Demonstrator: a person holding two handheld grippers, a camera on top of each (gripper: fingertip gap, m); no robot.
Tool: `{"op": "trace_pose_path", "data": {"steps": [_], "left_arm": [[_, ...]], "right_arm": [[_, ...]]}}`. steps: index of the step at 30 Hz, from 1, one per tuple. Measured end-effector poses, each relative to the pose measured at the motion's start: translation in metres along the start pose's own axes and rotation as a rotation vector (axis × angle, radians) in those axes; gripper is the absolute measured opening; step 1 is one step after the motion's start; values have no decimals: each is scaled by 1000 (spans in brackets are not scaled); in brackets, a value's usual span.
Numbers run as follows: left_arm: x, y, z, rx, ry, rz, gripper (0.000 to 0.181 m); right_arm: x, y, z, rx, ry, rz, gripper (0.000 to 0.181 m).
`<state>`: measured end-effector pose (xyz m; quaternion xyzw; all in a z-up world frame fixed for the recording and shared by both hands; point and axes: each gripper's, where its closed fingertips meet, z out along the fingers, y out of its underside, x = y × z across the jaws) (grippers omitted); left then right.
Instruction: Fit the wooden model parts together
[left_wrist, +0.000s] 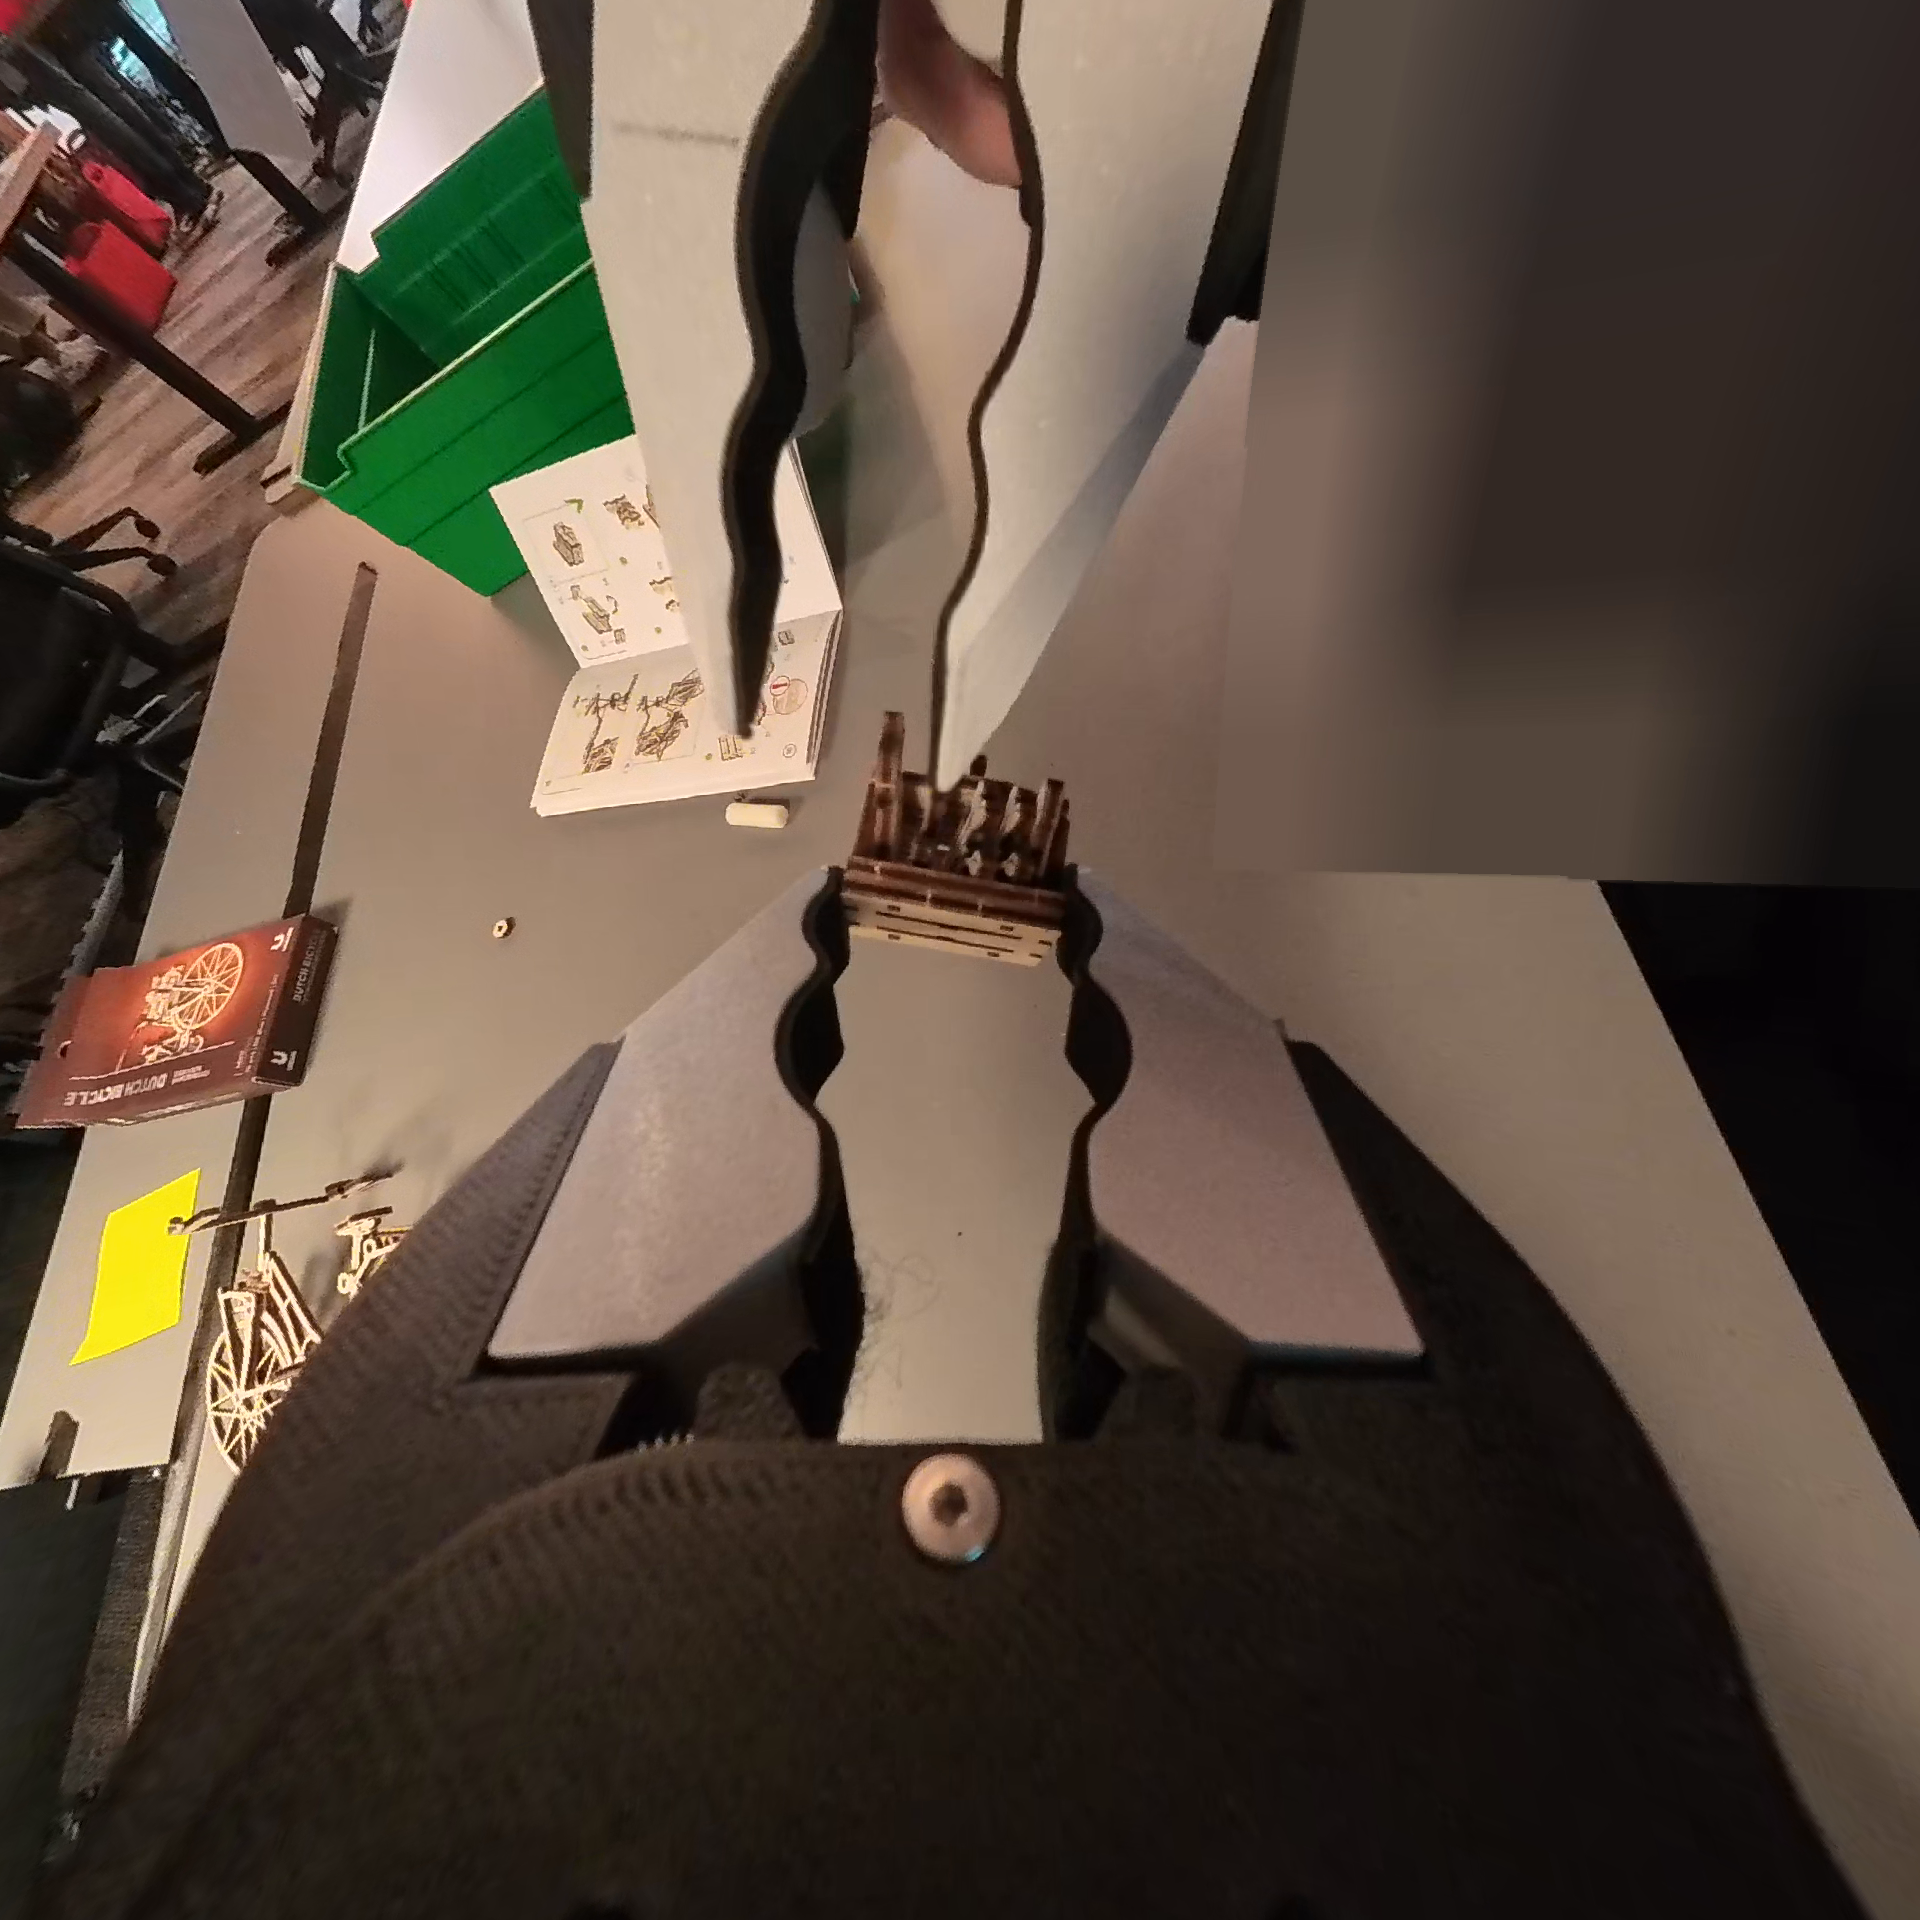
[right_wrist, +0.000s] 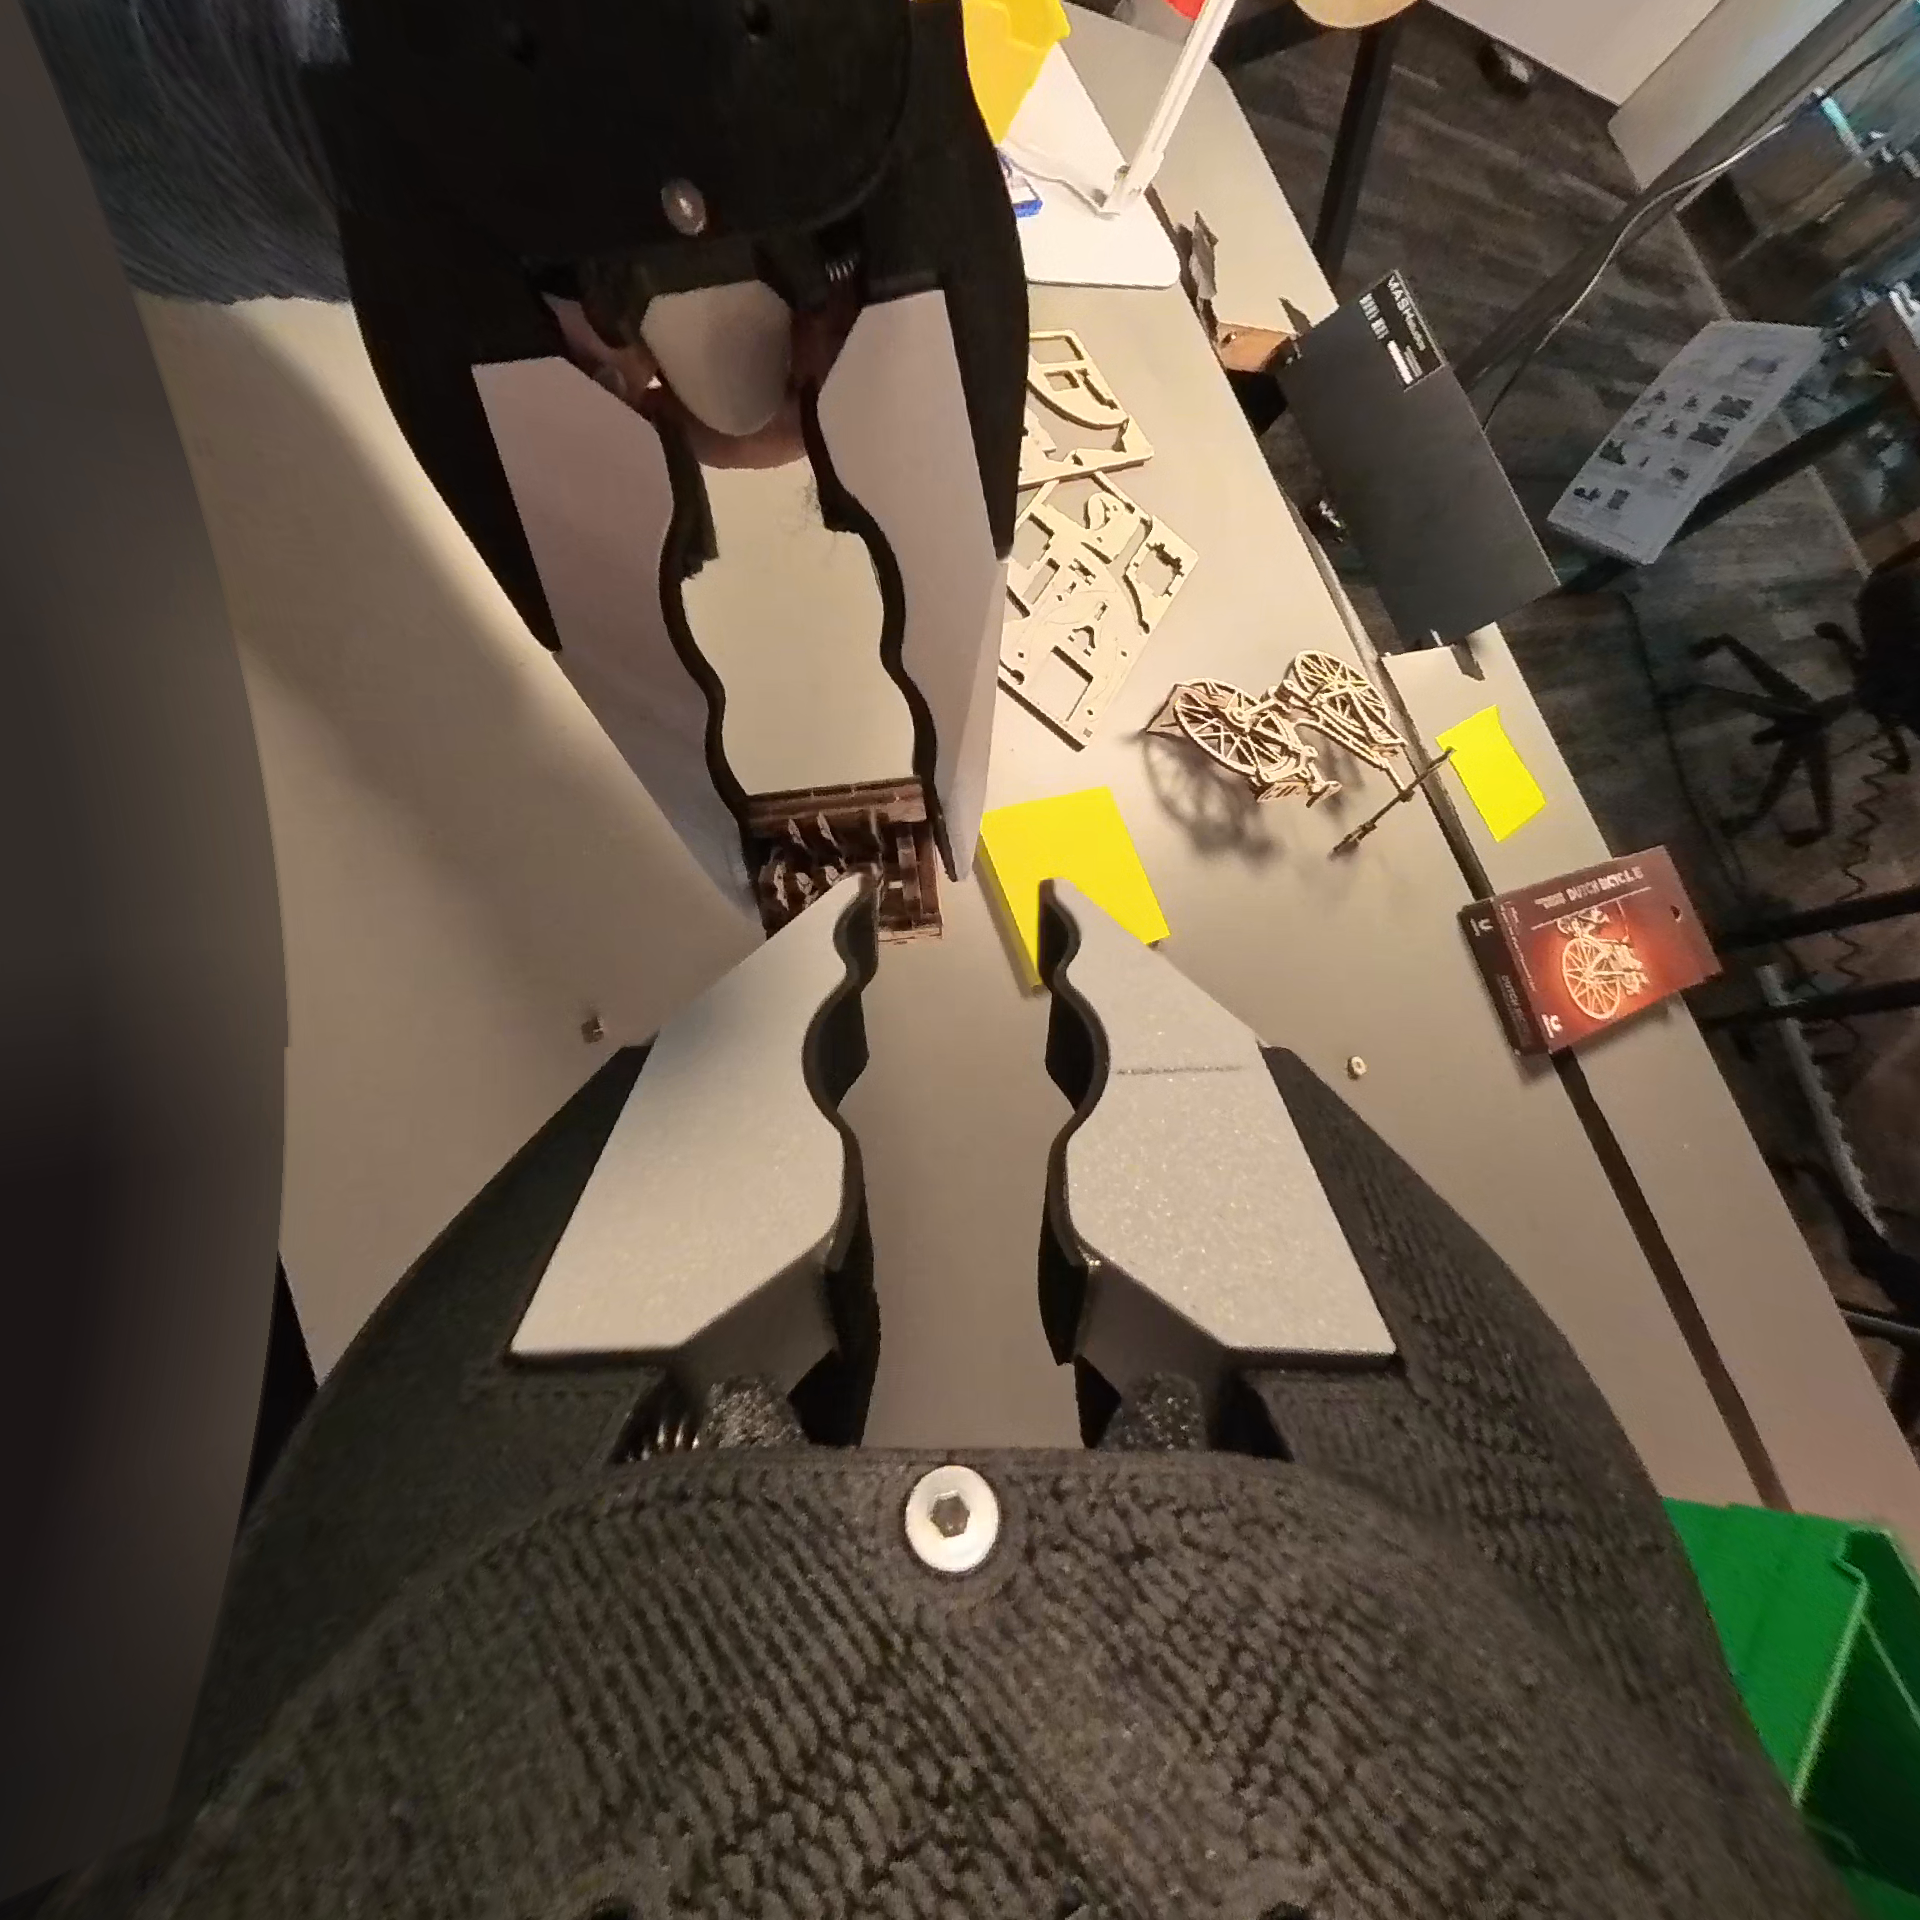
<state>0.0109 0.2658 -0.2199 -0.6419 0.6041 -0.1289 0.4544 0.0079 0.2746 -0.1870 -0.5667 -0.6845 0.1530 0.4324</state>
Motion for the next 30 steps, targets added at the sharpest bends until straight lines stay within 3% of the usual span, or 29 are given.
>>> {"op": "trace_pose_path", "data": {"steps": [30], "left_arm": [[0, 10, 7, -31, 24, -36, 39]], "right_arm": [[0, 11, 8, -70, 22, -9, 27]]}}
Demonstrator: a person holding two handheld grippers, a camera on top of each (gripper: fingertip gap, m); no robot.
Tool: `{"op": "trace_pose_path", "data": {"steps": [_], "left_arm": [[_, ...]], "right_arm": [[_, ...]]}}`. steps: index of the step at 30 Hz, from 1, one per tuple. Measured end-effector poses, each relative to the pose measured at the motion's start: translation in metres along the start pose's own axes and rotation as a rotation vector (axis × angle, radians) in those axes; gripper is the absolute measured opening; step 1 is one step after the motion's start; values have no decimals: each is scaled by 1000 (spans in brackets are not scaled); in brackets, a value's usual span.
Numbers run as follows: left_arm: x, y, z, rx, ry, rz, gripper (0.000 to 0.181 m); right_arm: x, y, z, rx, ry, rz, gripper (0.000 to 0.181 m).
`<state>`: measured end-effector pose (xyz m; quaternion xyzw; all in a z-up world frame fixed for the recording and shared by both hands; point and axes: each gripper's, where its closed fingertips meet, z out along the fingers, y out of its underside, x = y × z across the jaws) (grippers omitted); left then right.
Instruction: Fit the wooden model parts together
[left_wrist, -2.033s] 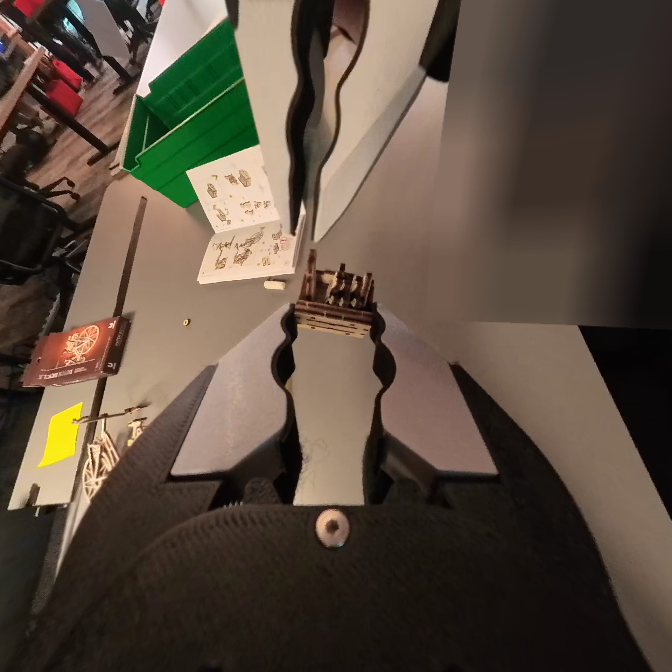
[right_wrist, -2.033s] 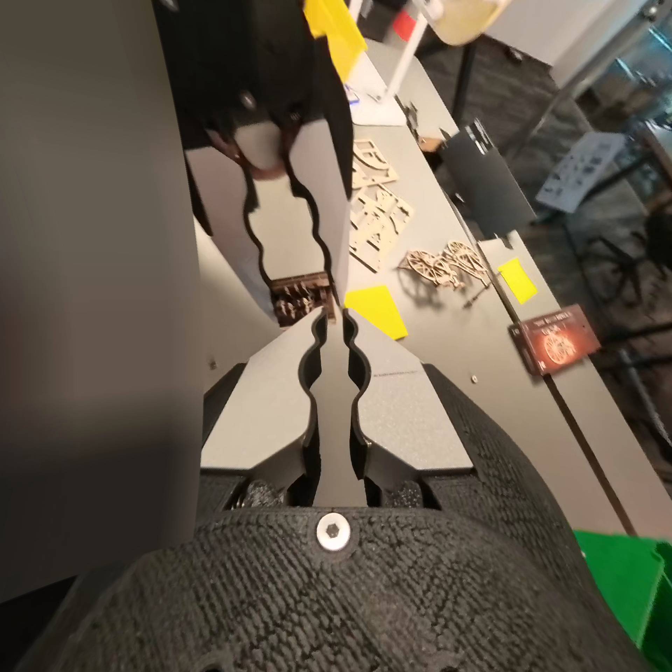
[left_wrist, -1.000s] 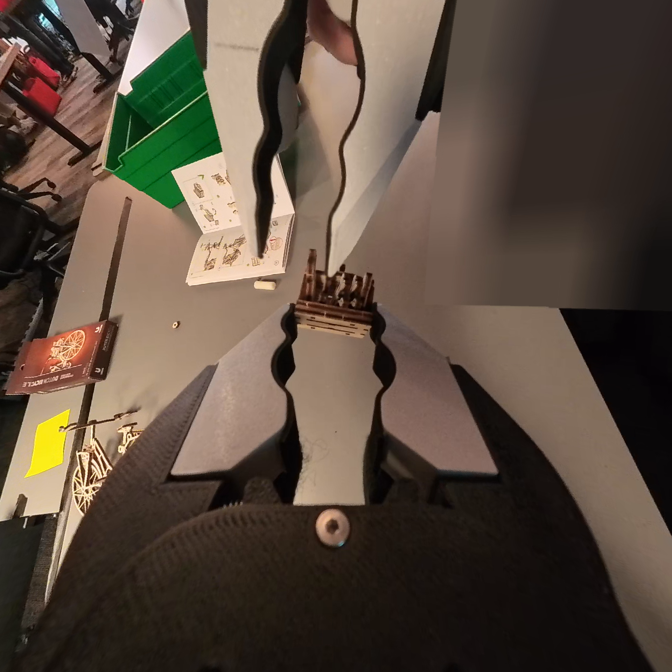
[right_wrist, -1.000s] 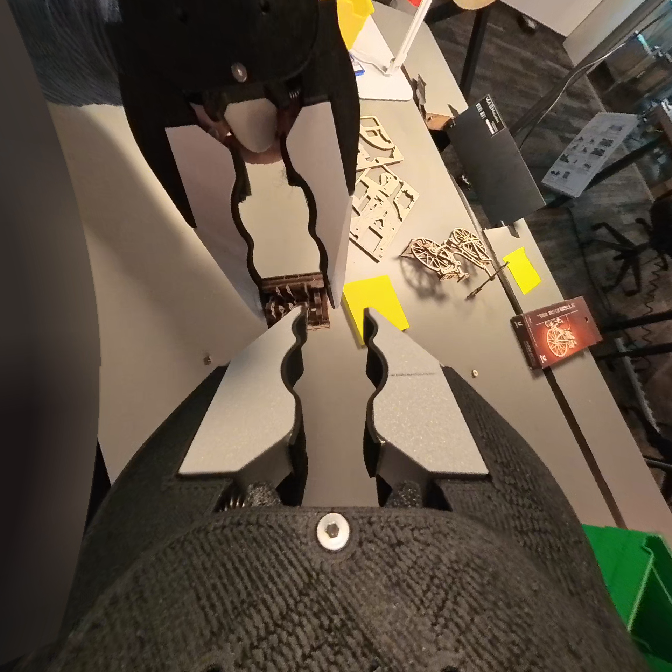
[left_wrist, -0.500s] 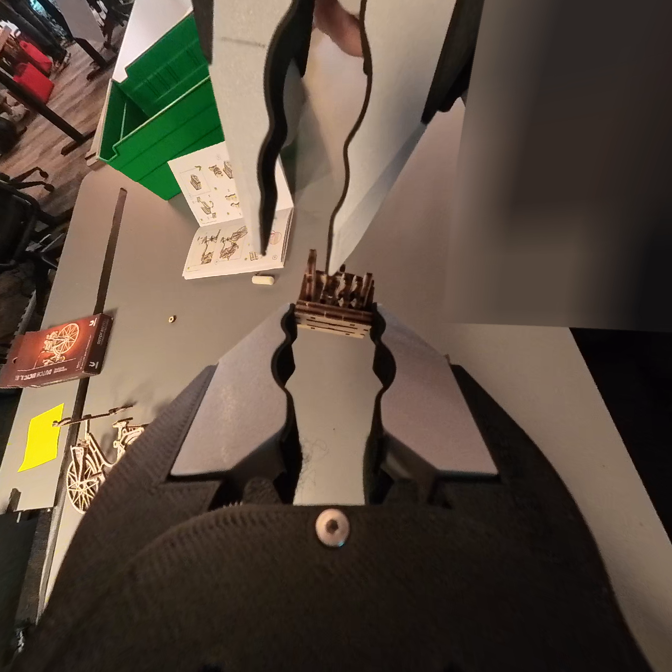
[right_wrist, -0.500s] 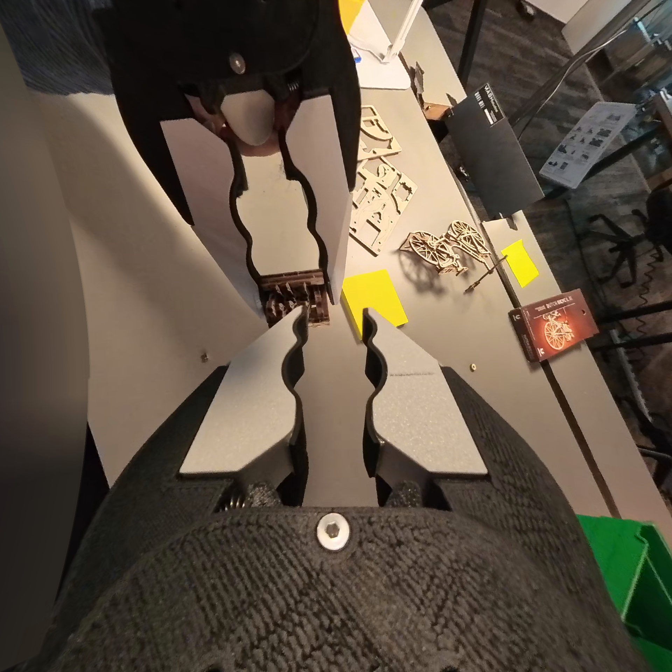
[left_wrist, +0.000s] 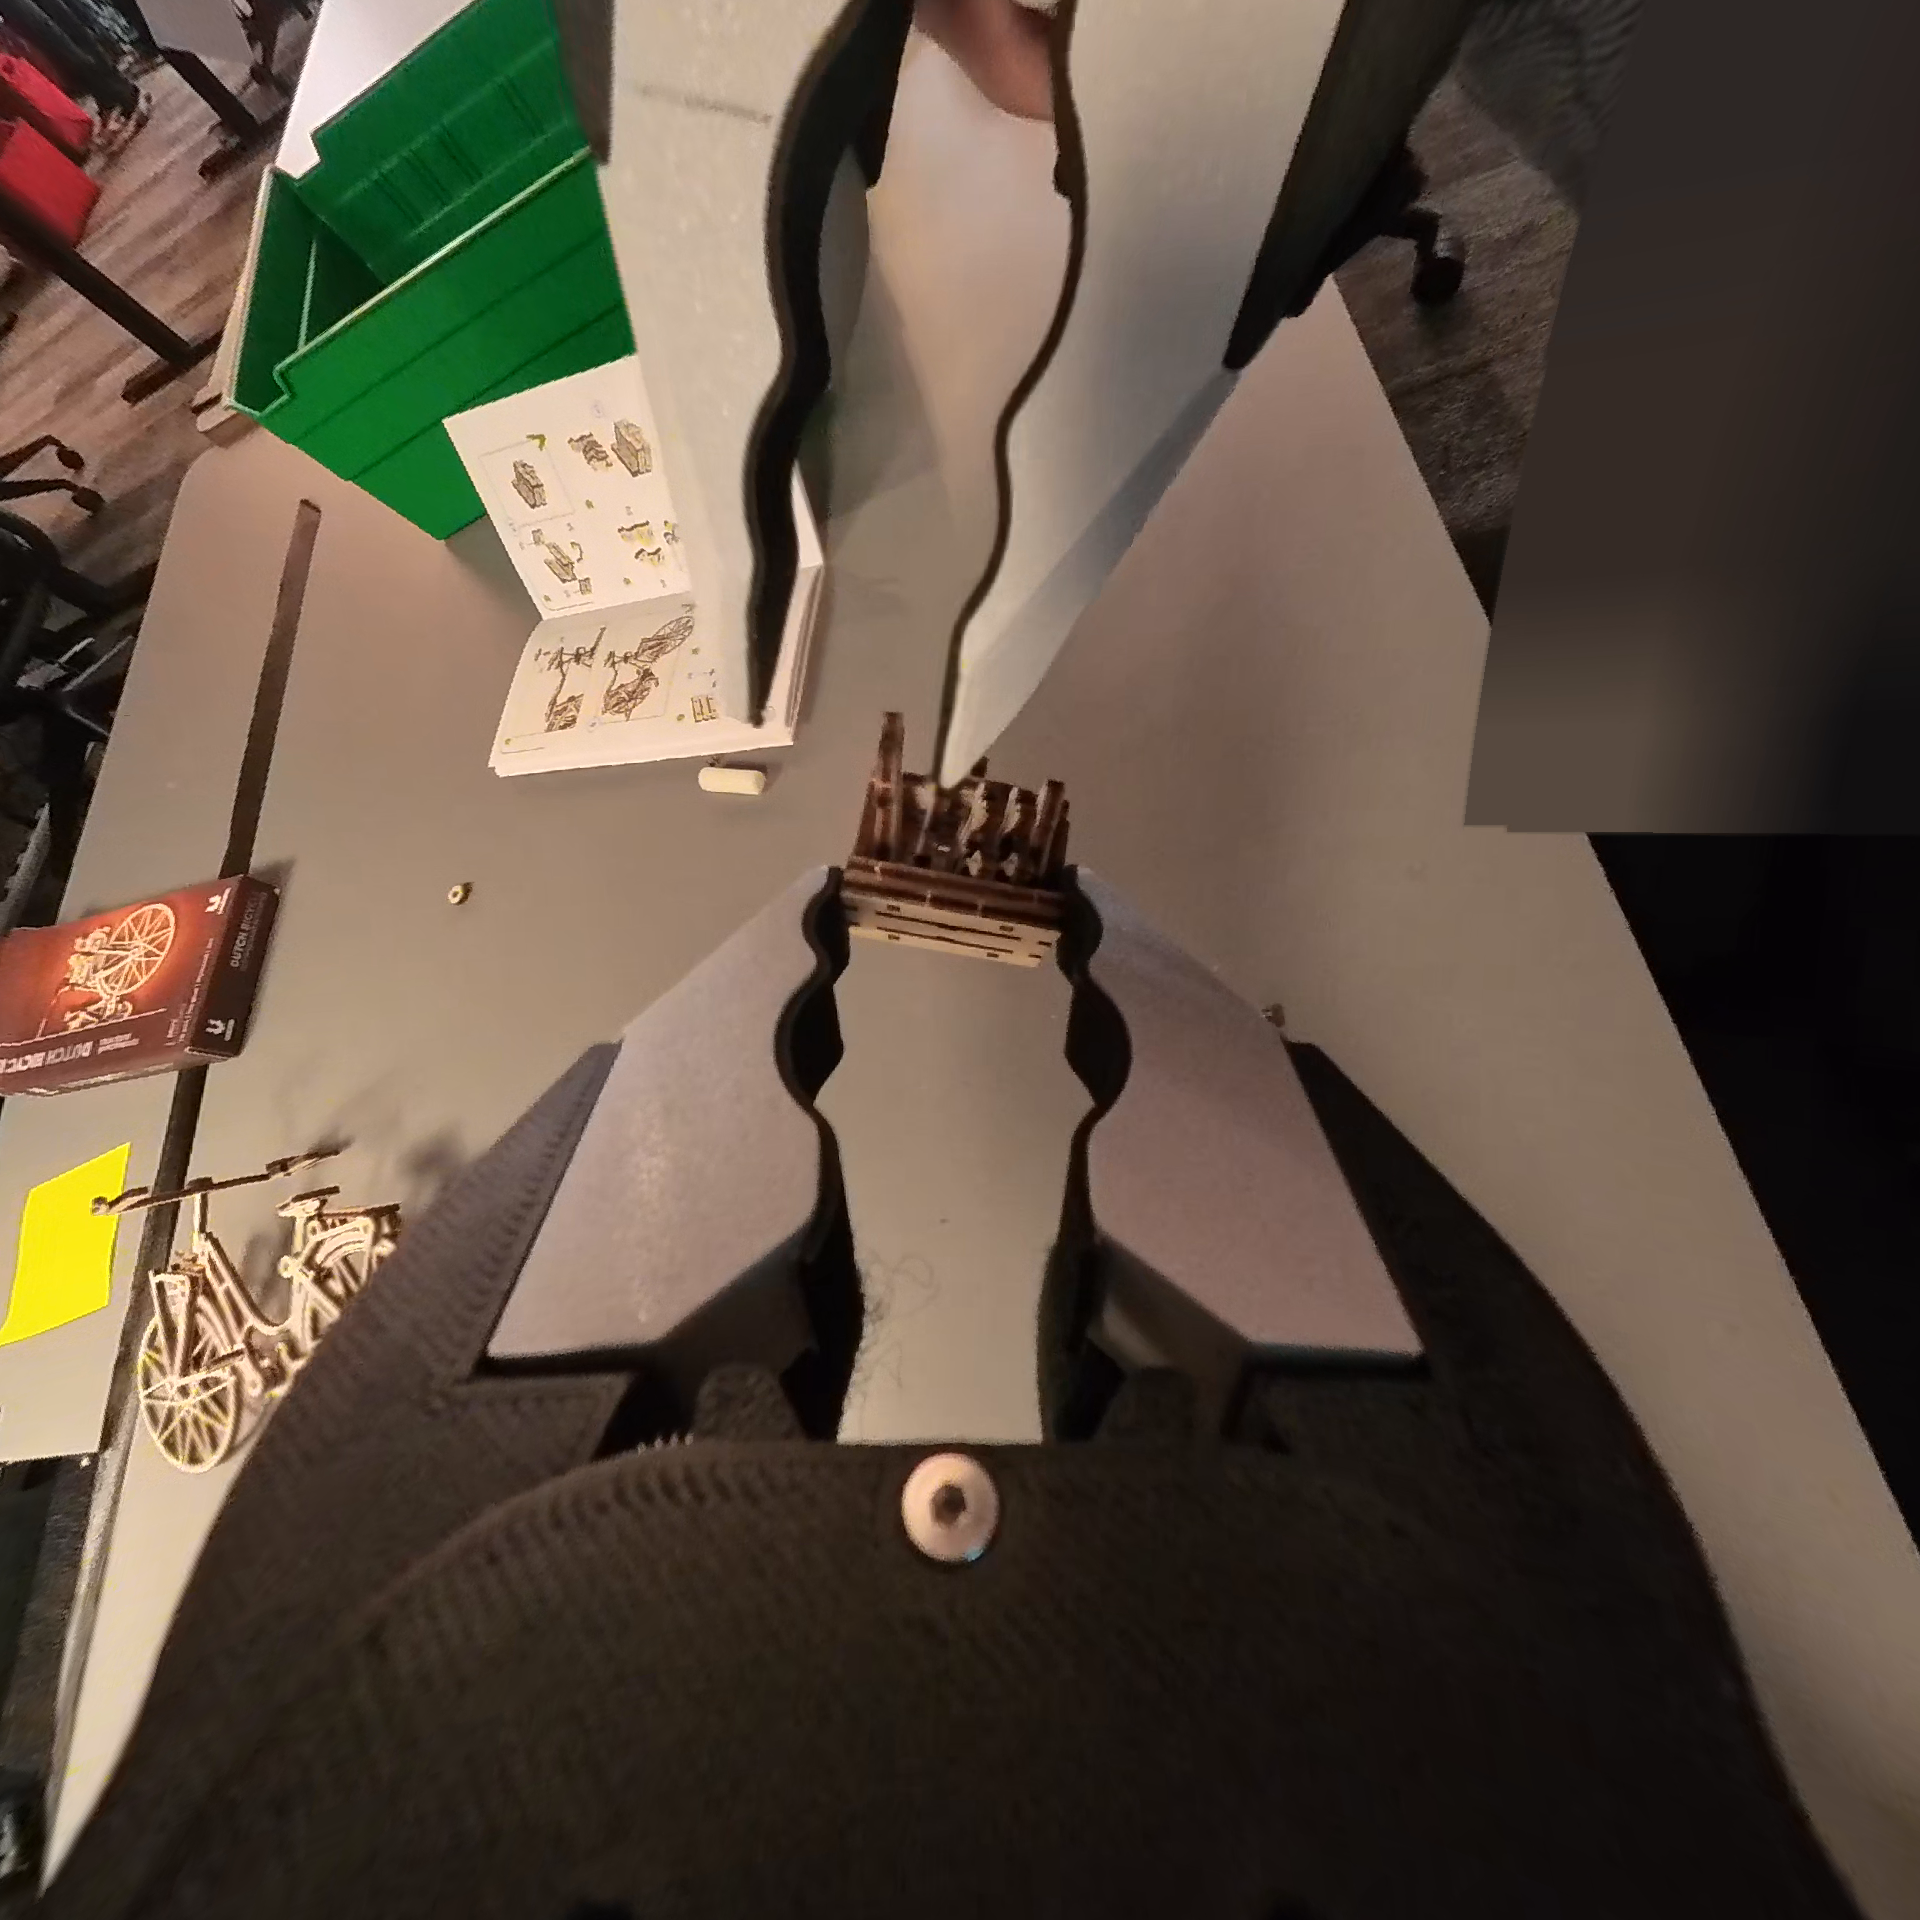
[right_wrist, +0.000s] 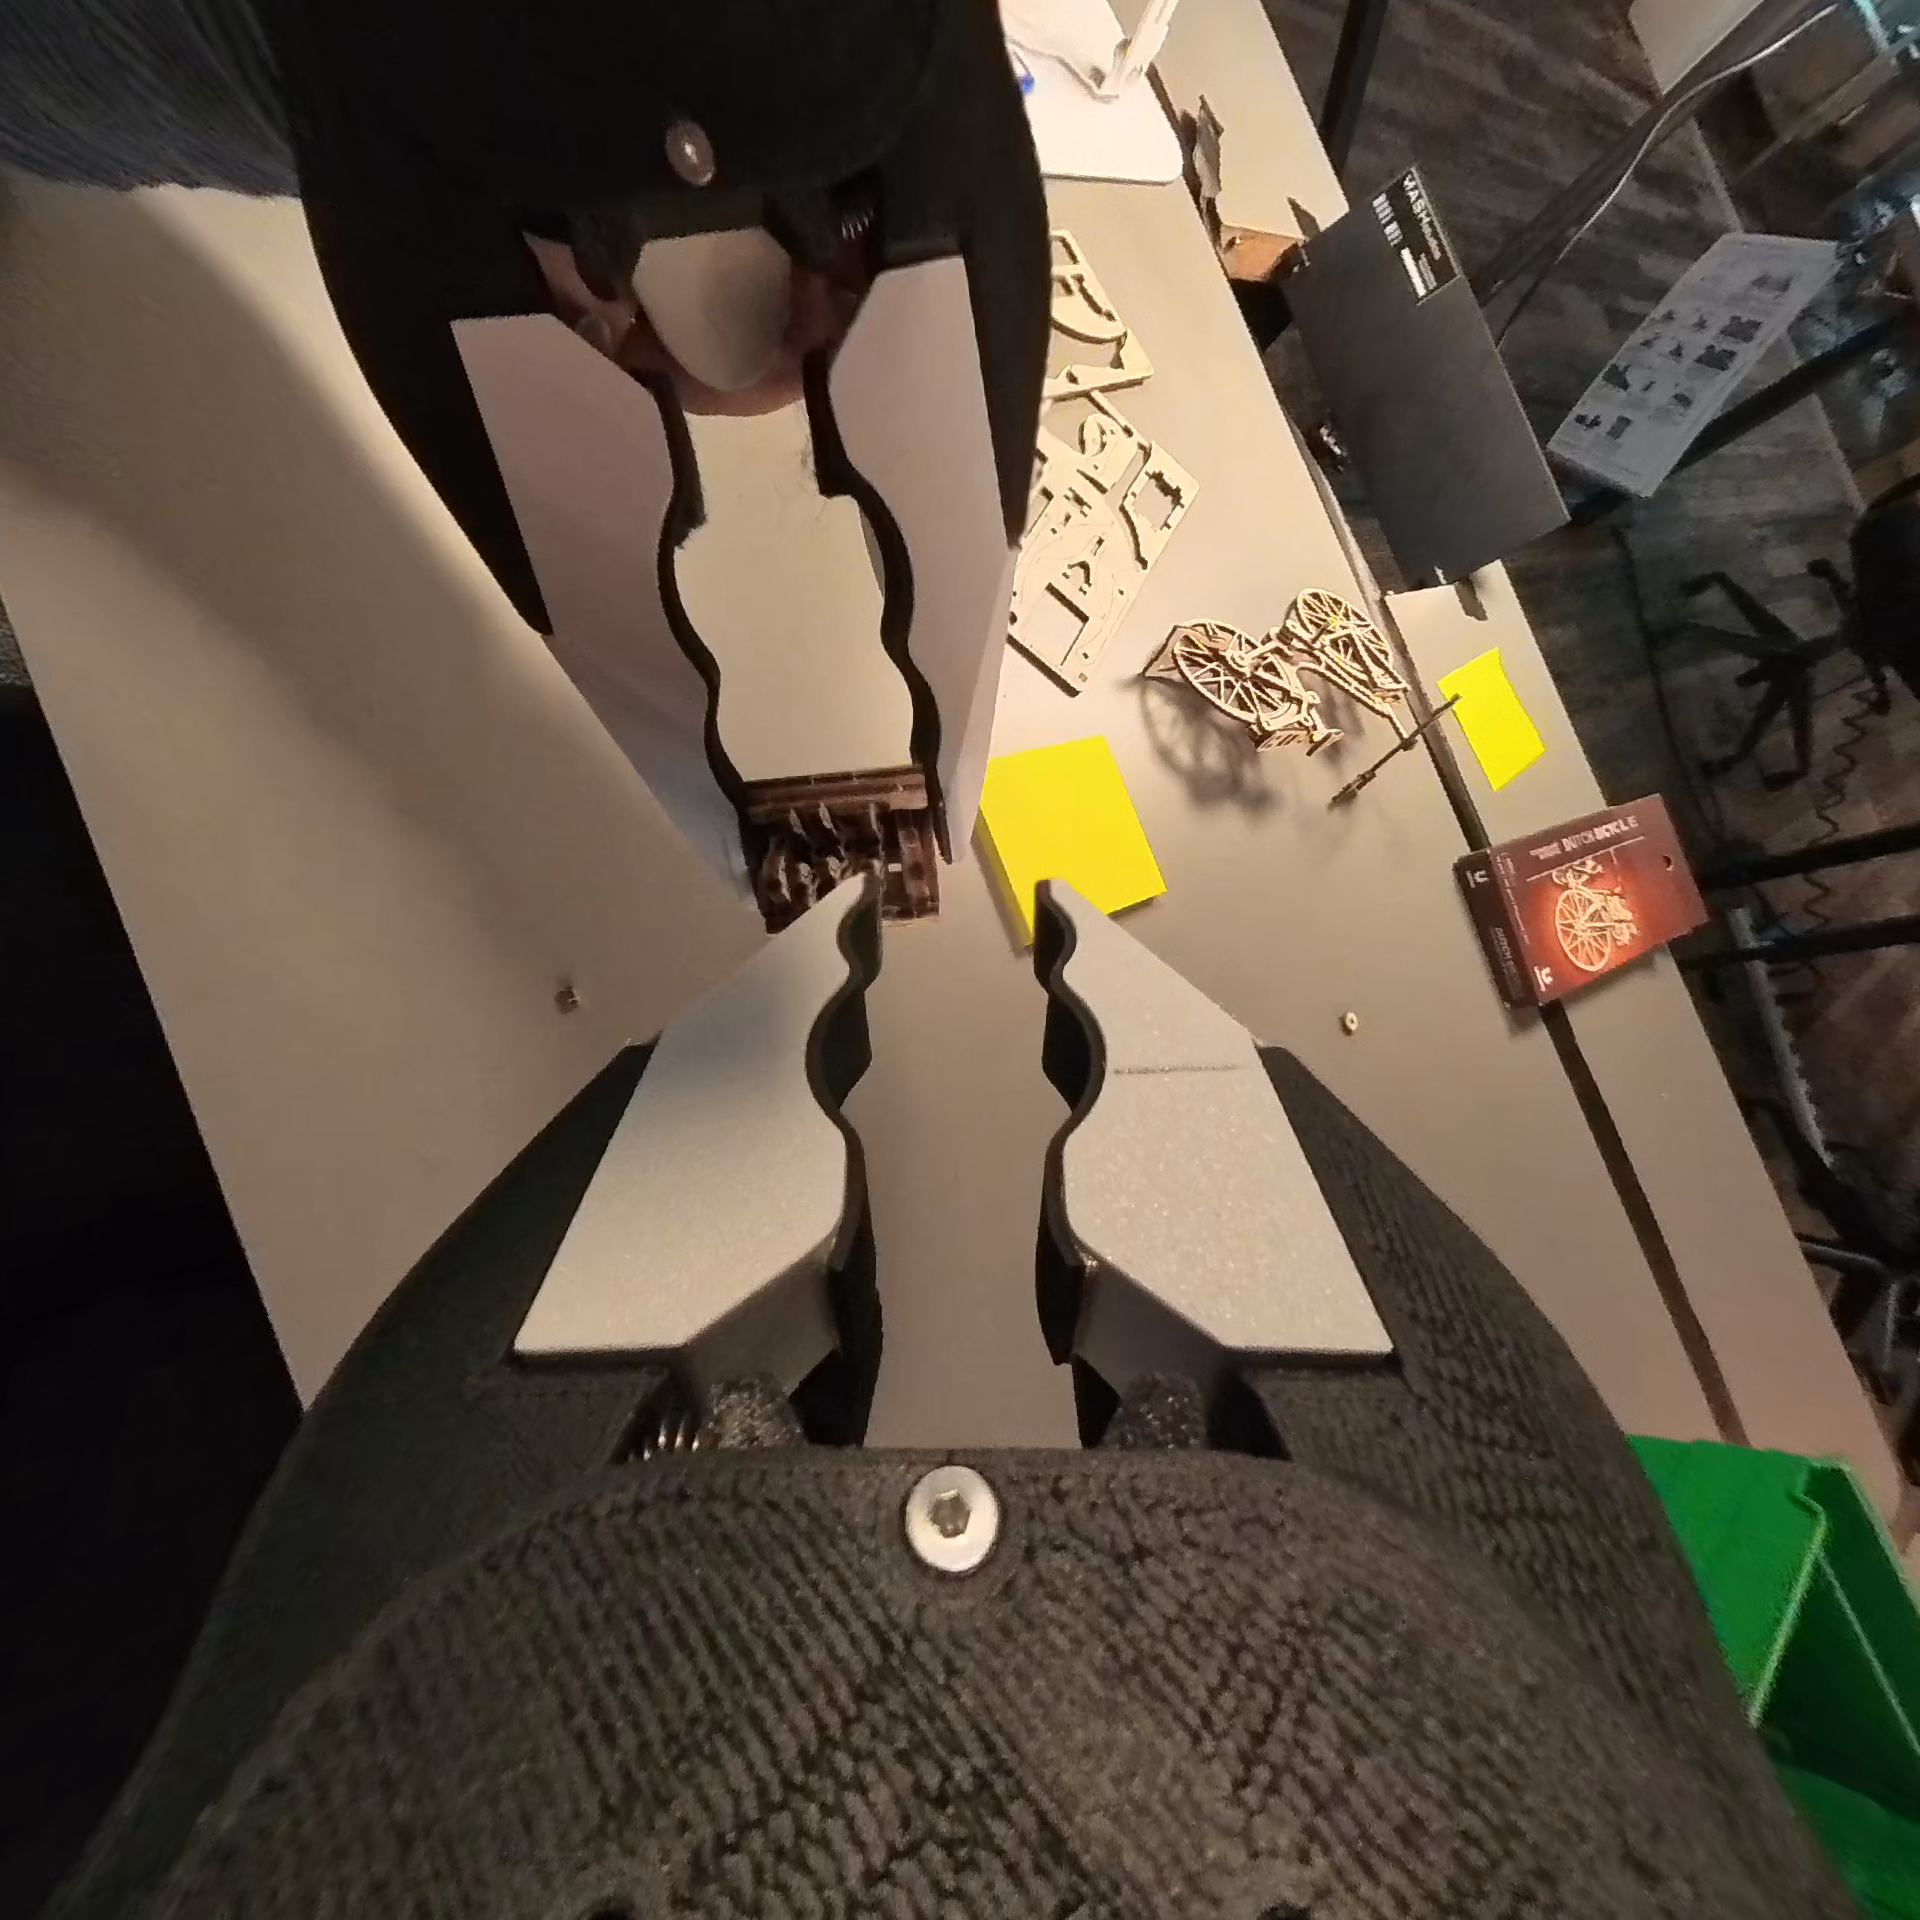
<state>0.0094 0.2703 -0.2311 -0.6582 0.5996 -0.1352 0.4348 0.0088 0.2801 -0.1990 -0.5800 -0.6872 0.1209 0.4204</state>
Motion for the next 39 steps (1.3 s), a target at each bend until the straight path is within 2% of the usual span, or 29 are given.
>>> {"op": "trace_pose_path", "data": {"steps": [19, 25, 29, 33, 36, 39], "left_arm": [[0, 8, 6, -4, 34, -47, 39], [-6, 29, 15, -39, 48, -107, 39], [-11, 59, 27, -74, 69, -209, 39], [-9, 85, 33, -114, 74, -265, 39], [-4, 96, 35, -112, 81, -336, 39], [-1, 107, 37, -130, 74, -366, 39]], "right_arm": [[-3, 5, 4, -11, -15, 16, 28], [9, 15, 5, 32, -4, 61, 31], [25, 31, 26, 73, -36, 131, 35], [37, 38, 63, 87, -79, 90, 36], [34, 35, 88, 168, -175, 60, 38], [18, 35, 99, 260, -341, 77, 44]]}}
